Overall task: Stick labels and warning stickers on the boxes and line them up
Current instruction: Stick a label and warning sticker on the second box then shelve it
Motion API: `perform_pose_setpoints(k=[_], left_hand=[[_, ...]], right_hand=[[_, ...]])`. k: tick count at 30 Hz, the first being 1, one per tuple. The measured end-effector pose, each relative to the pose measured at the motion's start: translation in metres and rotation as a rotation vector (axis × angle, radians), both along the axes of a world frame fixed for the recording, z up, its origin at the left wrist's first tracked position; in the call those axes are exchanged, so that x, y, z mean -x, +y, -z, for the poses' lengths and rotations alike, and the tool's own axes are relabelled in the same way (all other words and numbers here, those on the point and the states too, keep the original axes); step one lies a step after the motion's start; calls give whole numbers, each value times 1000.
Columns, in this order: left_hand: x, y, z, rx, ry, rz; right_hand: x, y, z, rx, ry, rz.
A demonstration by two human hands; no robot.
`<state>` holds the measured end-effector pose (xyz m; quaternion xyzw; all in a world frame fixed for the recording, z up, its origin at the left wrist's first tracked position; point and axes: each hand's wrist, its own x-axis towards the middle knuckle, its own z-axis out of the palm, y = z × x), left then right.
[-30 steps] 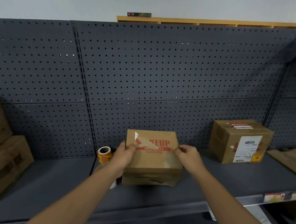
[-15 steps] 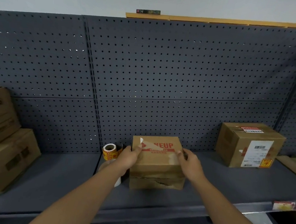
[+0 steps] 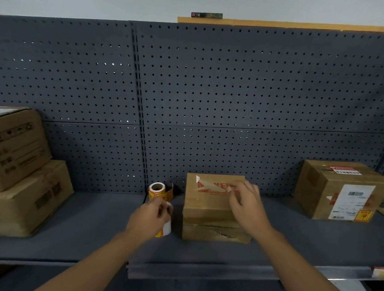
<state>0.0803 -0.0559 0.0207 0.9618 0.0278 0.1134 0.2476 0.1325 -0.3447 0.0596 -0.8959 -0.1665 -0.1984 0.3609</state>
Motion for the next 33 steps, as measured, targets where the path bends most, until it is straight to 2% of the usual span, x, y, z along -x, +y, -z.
perform_pose_setpoints(k=[2,4,9,11,13,20,23,26,30,31,33], left_hand=[[6,9,9,-237,-15,30],[9,19,18,-392,-27,46],[15,31,14,-523,20,139],[16,32,10,-625,68,130],[15,36,11,-633,49,124],[6,30,-1,-318,-79,76],[6,24,-7,-171,-30,15],[3,28,-12,92,62,41],[1,34,-22,605,117,226],[1,34,-25,674,131,247],[1,34,-27,685,127,275]], right_hand=[[6,12,-5,62,-5,-86],[12,23,-8,136,-31,-129],[24,50,-4,229,-209,-125],[28,59,1,251,-247,-149],[33,65,4,267,-261,-185],[48,90,18,323,-307,-314],[45,96,18,295,-342,-277],[42,103,14,248,-334,-289],[35,109,10,194,-292,-305],[34,110,9,190,-291,-312],[33,113,8,207,-303,-313]])
